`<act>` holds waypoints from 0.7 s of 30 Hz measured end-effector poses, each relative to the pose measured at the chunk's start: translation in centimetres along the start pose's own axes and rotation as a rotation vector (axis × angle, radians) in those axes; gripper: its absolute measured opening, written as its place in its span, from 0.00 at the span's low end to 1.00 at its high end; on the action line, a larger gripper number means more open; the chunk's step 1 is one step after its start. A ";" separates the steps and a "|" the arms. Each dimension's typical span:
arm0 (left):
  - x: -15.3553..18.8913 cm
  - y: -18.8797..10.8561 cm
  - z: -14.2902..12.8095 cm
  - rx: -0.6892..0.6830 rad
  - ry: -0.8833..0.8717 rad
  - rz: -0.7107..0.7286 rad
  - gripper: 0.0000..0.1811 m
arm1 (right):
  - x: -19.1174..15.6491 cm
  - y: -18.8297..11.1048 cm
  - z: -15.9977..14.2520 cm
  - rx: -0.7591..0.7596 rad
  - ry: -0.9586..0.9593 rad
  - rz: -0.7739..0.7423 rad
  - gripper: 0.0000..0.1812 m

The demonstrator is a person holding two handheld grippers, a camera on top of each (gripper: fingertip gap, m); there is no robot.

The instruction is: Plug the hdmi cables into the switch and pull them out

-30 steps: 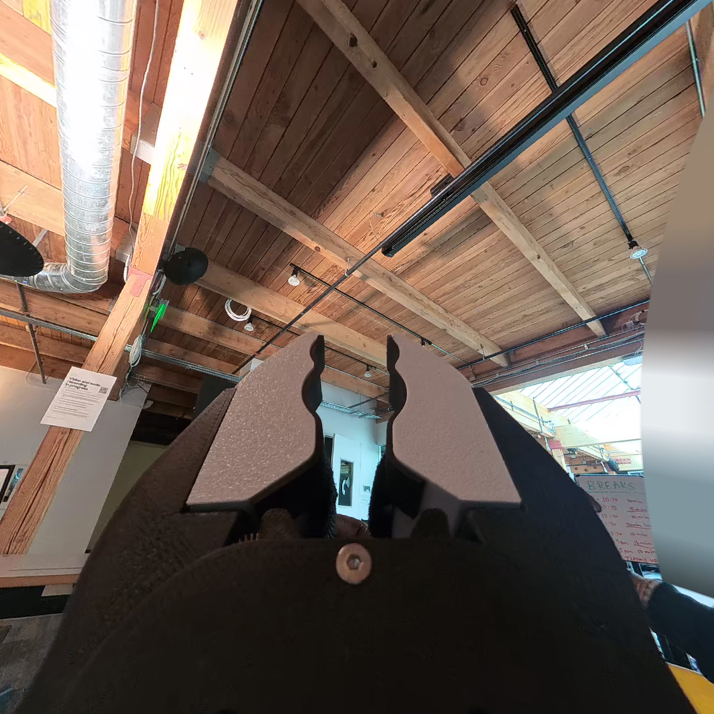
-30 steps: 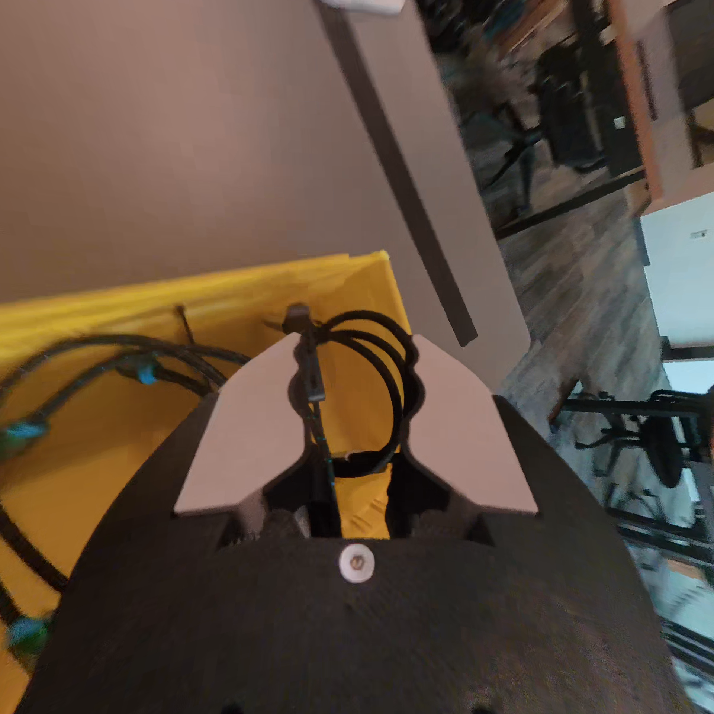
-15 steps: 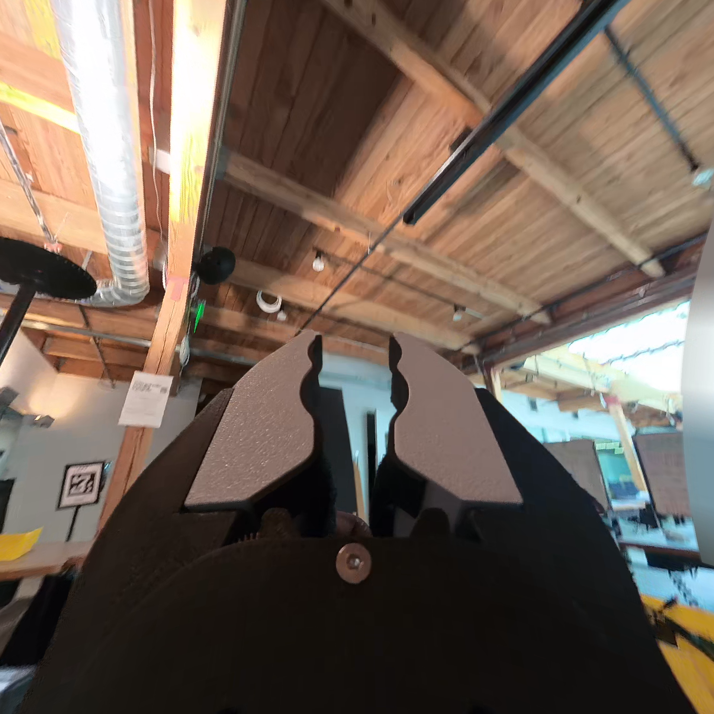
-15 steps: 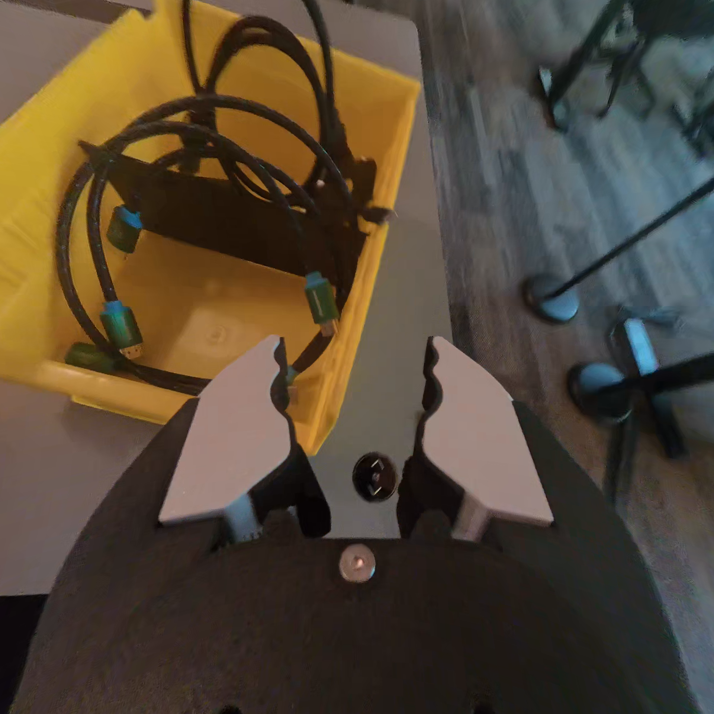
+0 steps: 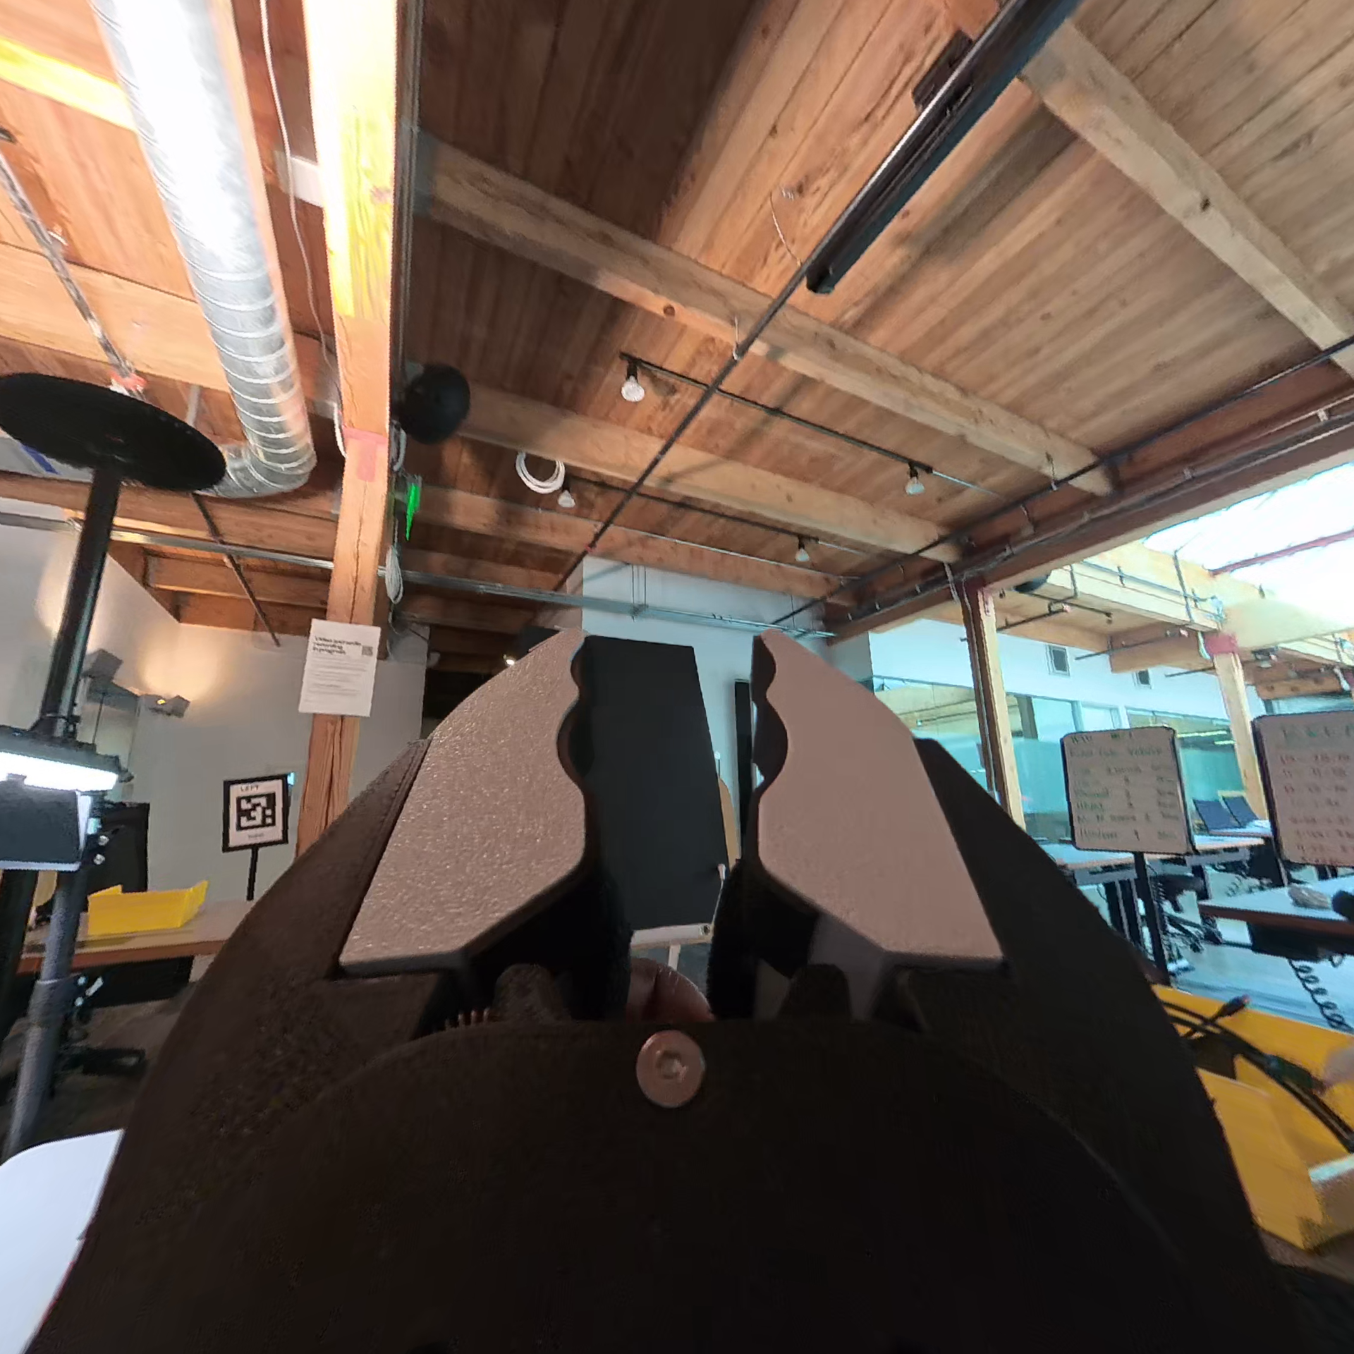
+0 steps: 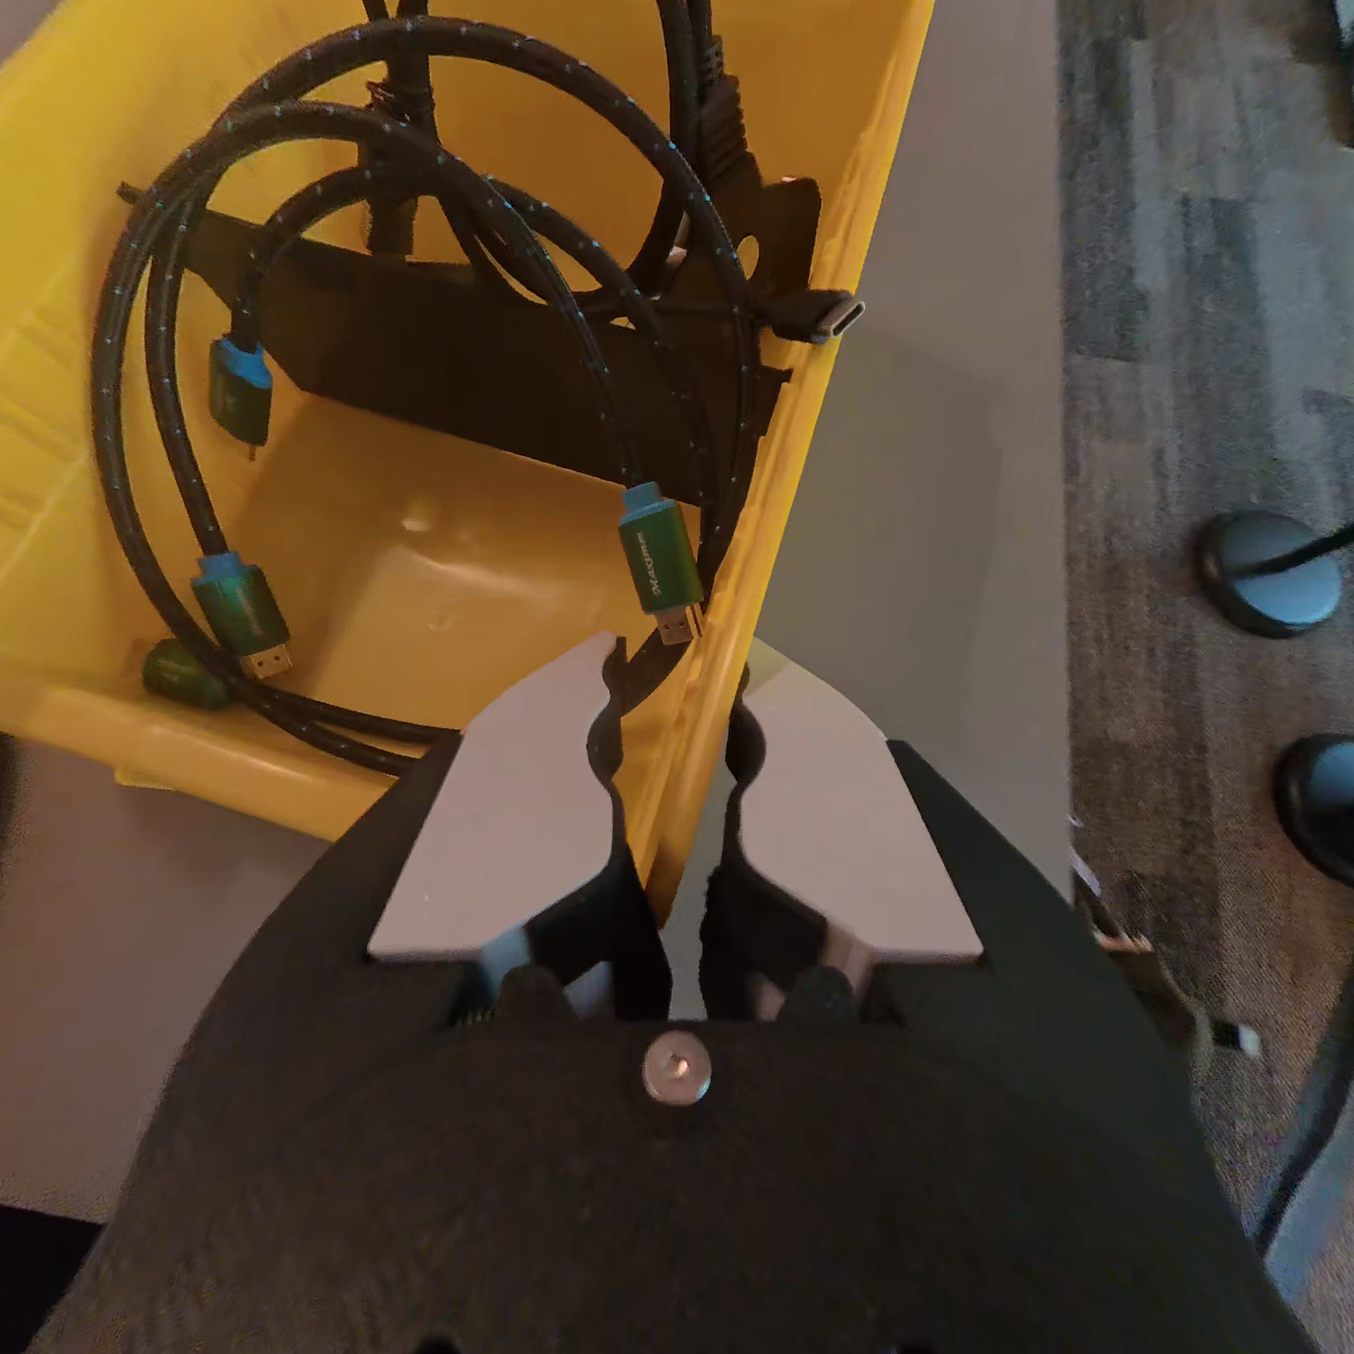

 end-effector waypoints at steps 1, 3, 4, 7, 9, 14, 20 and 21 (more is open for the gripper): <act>0.0 0.0 0.1 0.003 0.007 0.003 0.22 | -0.7 0.6 0.6 0.003 -0.005 0.026 0.14; 0.0 -0.1 0.2 0.006 0.028 0.010 0.22 | -2.2 2.0 1.6 -0.010 -0.030 0.071 0.15; 0.1 -0.1 0.2 0.009 0.037 0.013 0.22 | -3.1 2.8 2.1 -0.022 -0.061 0.089 0.16; 0.2 -0.1 0.3 0.021 0.036 0.007 0.22 | -6.4 5.2 3.5 -0.049 -0.143 0.169 0.19; 0.2 -0.1 0.3 0.020 0.029 0.001 0.22 | -8.9 6.7 4.5 -0.062 -0.182 0.224 0.21; -0.3 -0.3 0.7 0.035 0.033 0.014 0.21 | -15.0 10.7 6.9 -0.060 -0.287 0.278 0.22; -0.3 -0.5 1.2 0.053 0.010 0.007 0.20 | -24.2 14.8 8.7 0.039 -0.394 0.394 0.26; -0.2 -0.5 1.1 0.052 0.009 0.003 0.20 | -25.9 15.3 8.7 0.039 -0.421 0.413 0.27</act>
Point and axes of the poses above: each gripper's, where its closed fingertips meet, y out along the fingers, z out of its top, x = y × z across the jaws, the point moved 1 cm from there along -y, back along the fingers, and after that the axes turned 12 degrees about z, right-handed, at the moved point
